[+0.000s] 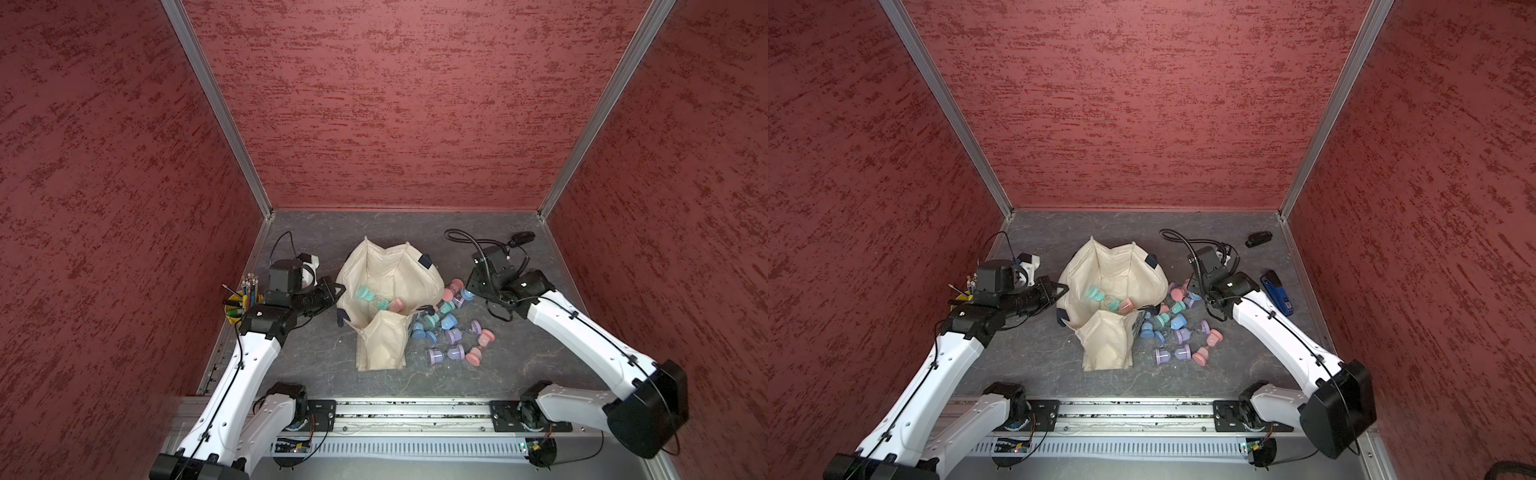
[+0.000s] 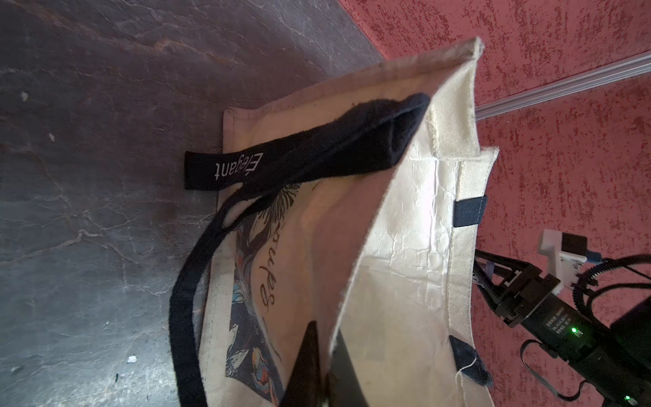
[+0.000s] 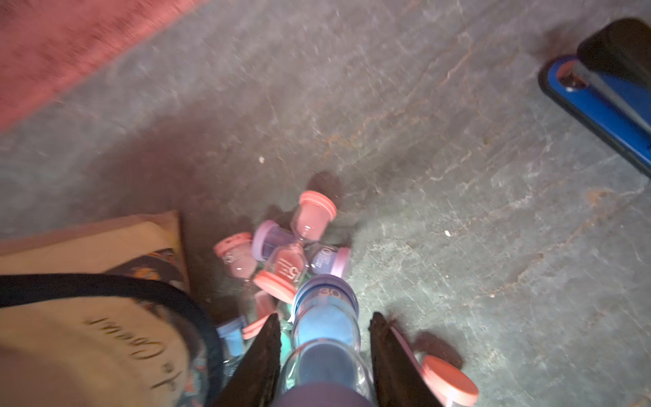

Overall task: Put the hourglass into the canvas bag
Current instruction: Pick up the hourglass from the center of the board, then place the hourglass in the canvas bag.

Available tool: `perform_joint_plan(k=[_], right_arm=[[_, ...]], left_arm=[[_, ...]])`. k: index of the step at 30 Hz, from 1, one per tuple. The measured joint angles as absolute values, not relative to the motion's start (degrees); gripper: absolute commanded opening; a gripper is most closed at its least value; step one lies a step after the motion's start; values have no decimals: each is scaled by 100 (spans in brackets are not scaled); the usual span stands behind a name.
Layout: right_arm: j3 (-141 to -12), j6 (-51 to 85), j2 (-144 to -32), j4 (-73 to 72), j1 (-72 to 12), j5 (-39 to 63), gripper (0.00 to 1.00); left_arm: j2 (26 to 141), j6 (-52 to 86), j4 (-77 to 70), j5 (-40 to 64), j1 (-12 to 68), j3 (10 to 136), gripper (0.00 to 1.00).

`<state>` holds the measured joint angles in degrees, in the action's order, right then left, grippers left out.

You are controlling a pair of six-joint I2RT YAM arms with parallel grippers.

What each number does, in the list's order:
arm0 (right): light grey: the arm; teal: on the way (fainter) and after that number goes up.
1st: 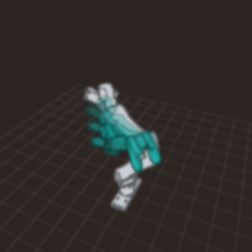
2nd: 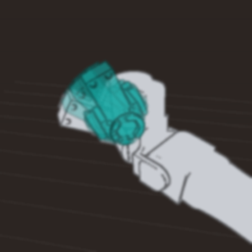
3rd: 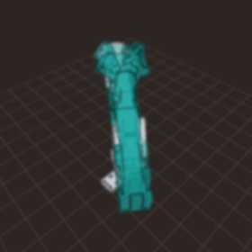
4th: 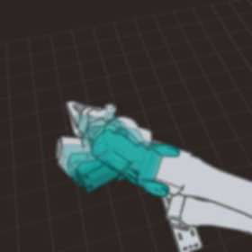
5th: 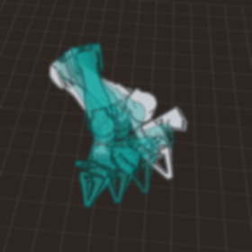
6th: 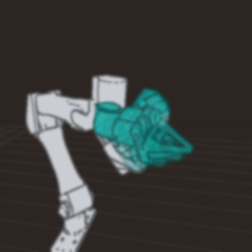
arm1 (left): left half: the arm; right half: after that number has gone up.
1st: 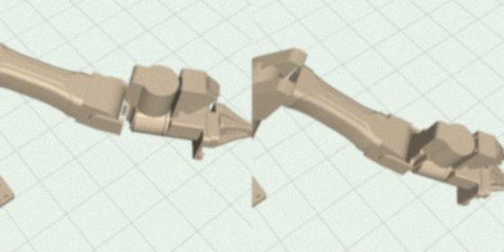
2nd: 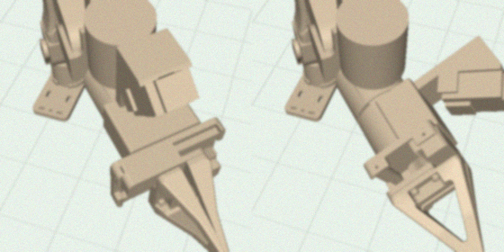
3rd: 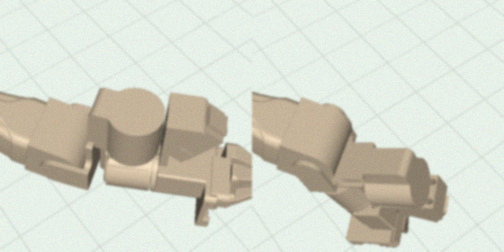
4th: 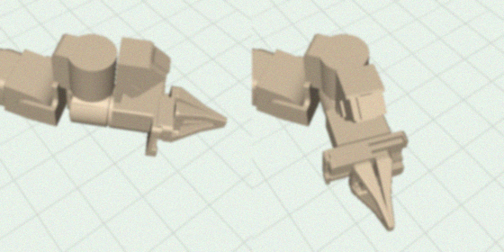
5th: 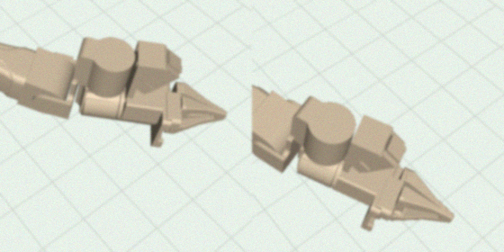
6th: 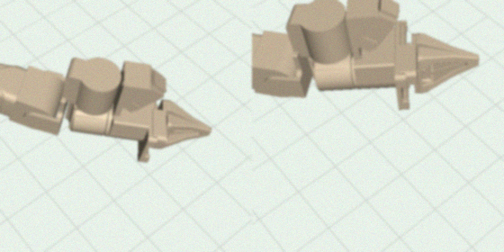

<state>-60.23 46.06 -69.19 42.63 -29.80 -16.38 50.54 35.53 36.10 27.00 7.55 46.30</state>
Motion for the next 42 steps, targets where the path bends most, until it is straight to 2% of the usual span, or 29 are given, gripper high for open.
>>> perform_joint_plan(k=[7, 11, 18, 24, 42], right_arm=[[-6560, 4580, -6392, 3975, -3076, -1494, 3], [-6952, 4512, -6412, 3693, -3463, -1413, 2], [-7710, 4296, -7032, 3181, -4451, -1273, 1], [-7846, 4233, -7684, 2849, -4984, -1026, 0], [-7922, 4458, -8344, 2871, -5129, -738, 0]], left_arm=[[5043, 3564, 3610, 2700, 755, 4630, 0], [5043, 3564, 3610, 2700, 755, 4630, 0], [5046, 3559, 3601, 2709, 755, 4630, 0], [5024, 3424, 3496, 2766, 755, 4571, 0], [5159, 3122, 3444, 2952, 814, 4711, 0]])
